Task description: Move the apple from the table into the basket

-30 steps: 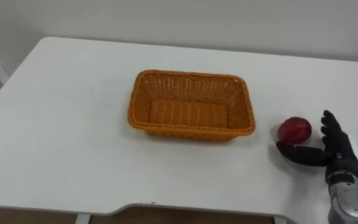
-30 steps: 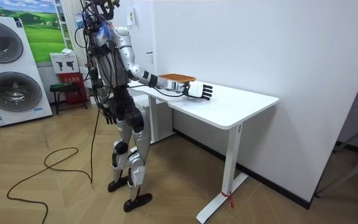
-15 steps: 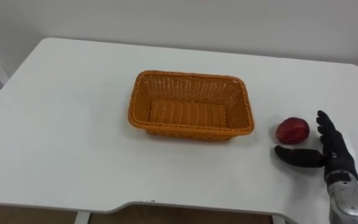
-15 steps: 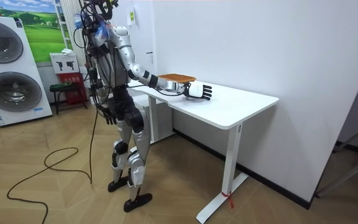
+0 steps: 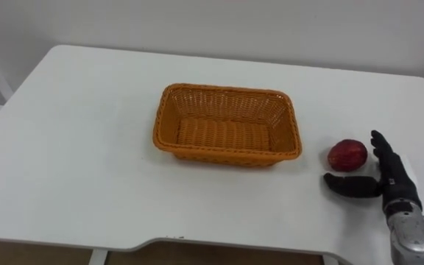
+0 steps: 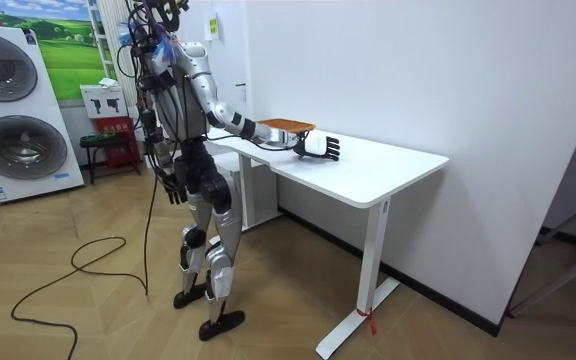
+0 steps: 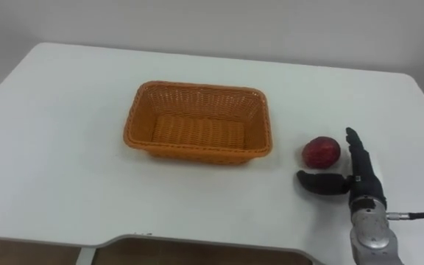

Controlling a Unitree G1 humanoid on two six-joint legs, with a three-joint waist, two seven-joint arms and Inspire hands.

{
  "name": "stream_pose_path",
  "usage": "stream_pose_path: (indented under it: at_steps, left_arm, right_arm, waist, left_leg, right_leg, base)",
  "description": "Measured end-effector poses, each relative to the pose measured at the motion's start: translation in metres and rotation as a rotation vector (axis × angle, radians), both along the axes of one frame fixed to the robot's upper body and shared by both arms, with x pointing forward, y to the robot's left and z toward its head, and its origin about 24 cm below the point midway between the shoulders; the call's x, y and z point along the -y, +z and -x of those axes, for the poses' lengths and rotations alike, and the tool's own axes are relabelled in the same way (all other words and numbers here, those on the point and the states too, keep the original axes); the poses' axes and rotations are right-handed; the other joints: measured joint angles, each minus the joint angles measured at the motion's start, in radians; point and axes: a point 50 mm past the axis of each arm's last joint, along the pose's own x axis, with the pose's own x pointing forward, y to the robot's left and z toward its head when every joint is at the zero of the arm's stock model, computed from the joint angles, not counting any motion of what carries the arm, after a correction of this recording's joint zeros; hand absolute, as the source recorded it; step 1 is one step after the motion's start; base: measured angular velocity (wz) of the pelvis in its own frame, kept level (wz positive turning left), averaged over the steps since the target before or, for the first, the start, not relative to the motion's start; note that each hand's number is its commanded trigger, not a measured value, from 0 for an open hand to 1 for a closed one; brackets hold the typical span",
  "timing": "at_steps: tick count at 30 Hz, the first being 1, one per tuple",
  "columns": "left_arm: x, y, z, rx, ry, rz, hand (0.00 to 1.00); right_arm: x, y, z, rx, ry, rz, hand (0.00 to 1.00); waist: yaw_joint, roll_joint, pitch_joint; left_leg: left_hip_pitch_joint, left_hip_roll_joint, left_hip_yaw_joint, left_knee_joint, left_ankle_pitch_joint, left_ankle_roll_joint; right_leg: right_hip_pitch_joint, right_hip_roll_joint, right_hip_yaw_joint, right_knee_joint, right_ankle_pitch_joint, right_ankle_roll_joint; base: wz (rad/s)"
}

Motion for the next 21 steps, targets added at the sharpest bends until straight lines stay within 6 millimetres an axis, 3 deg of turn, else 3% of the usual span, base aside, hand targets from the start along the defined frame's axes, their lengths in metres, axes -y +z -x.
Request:
stream_pose_path:
  at_steps: [1,11,21]
  left_arm:
    - [0.000,0.000,0.000,-0.003,0.000,0.000,0.00]
    - [-0.006,0.001,0.001,-0.027,-0.015,-0.026,0.00]
    - [-0.006,0.001,0.001,-0.026,-0.015,-0.026,0.00]
  right_arm:
    - [0.000,0.000,0.000,-0.004,0.000,0.000,1.00]
    - [0.010,0.006,-0.006,-0.036,-0.016,0.107,1.00]
    - [-0.005,0.004,-0.014,-0.034,0.049,0.100,1.00]
  waist:
    - [0.000,-0.001,-0.0002]
    - [0.020,-0.011,0.0007]
    - [0.027,-0.025,0.0060]
  left_leg:
    - [0.000,0.000,0.000,0.000,0.000,0.000]
    - [0.008,0.002,0.001,-0.001,0.001,-0.001]
    - [0.005,0.002,-0.013,0.000,0.001,-0.002]
  right_leg:
    - [0.000,0.000,0.000,0.000,0.000,0.000]
    - [0.008,0.002,-0.001,0.002,0.000,0.000]
    - [0.012,0.001,-0.013,0.002,0.000,0.000]
  base:
    - [0.00]
    - [0.00]
    - [0.03]
